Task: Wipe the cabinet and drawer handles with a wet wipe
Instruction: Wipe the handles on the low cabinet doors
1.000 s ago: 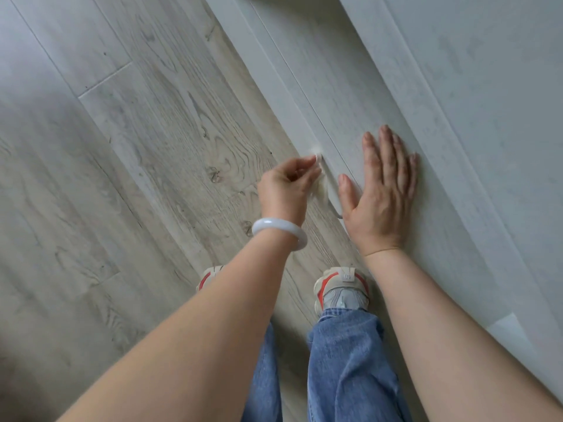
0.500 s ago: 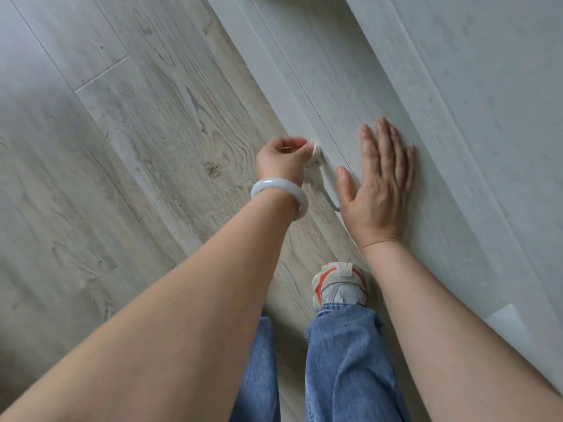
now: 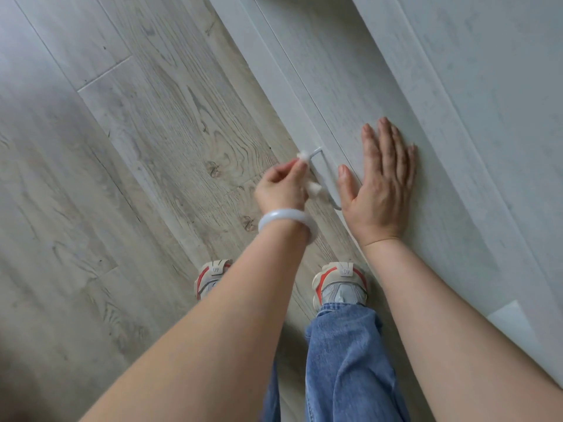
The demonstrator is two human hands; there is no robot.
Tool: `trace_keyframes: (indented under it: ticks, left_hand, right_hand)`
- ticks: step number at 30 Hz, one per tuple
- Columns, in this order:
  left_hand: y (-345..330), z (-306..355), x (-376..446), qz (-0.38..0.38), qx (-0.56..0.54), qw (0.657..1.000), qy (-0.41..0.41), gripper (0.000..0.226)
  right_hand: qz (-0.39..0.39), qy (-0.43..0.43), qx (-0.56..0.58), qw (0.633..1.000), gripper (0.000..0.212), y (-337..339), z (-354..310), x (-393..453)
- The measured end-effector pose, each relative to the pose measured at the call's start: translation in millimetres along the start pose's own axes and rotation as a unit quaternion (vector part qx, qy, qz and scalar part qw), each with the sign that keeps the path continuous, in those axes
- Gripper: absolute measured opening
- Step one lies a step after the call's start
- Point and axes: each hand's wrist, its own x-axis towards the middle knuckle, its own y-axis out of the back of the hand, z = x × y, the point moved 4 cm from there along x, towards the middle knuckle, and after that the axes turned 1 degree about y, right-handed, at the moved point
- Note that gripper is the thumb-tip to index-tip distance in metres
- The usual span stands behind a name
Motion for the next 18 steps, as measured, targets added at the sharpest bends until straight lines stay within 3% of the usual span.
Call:
trace_keyframes:
  ticks: [4, 12, 18]
  left_hand:
    - [-15, 15, 5, -0.036, 0.088, 0.994, -0.045, 0.016]
    - [-10, -34, -20, -0.070, 0.146, 0.987, -0.011, 0.022]
    - [-1, 2, -1, -0.040, 0.218, 0.967, -0.122, 0.031]
  right_hand:
    - [-0.008, 0.003, -0.007, 1.000, 0.052, -2, 1, 0]
    - [-0.011, -0.004, -0.015, 1.000, 0.050, -2, 2, 0]
    - [0.001, 0.005, -0.008, 1.000, 0.051, 0, 1, -1]
